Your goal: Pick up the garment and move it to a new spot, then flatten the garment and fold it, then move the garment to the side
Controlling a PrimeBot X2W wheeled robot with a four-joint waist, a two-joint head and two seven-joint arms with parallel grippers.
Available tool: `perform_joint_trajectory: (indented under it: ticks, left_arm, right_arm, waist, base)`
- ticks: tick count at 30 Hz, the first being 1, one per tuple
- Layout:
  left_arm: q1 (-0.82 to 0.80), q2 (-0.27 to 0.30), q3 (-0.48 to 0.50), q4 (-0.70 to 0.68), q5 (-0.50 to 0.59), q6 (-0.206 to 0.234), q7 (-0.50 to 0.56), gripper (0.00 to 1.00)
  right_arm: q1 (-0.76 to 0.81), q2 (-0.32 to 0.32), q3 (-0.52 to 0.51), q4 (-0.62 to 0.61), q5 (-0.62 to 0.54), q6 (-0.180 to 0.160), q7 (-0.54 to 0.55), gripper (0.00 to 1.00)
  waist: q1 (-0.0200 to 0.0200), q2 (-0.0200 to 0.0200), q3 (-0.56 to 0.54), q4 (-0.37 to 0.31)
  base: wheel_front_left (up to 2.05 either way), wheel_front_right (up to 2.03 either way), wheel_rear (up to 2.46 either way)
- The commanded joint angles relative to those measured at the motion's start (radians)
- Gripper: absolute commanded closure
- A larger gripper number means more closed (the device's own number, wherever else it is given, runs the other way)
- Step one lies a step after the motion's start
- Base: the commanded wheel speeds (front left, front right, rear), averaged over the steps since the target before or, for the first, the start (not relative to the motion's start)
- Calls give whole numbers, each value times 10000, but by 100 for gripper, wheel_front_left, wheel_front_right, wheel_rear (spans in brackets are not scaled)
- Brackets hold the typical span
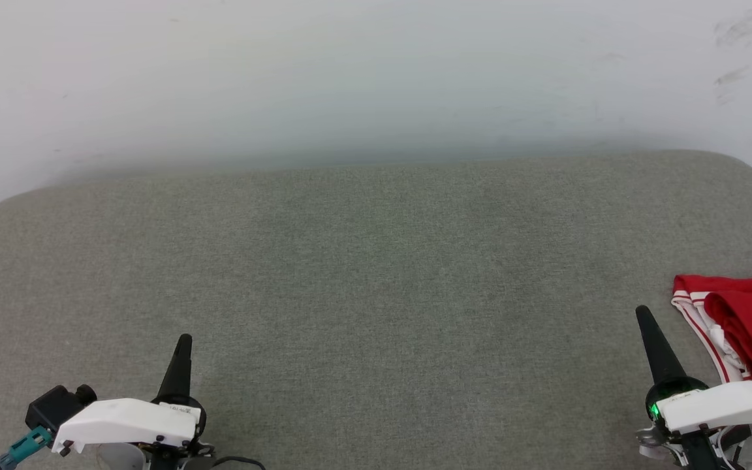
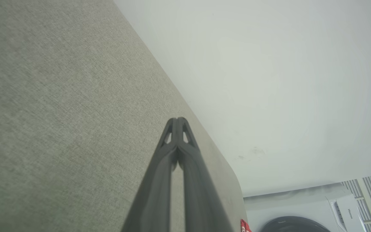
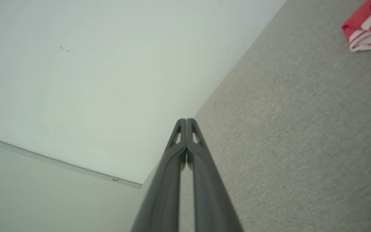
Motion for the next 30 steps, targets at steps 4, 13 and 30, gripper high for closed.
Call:
perform_joint_trajectory:
  ticks: [4,13,30]
  left_arm:
    - [-278,-41,155,-34,-461,-130,146,100]
    - [-347,-187,343,33,-1198,-292,374,100]
    - [-489,-411,668,145,-2452,-578,768,100]
  right_arm:
    - [-279,38,-64,-8,566,2,60,100]
    - [-349,46,-134,110,1466,2,157,100]
    - [-449,65,-255,300,2996,1,317,100]
  waist:
    - [-1,0,5,30]
    - [-1,0,16,95]
    - [-1,0,37,219]
  base:
    - [0,0,0]
    - [0,0,0]
    - [0,0,0]
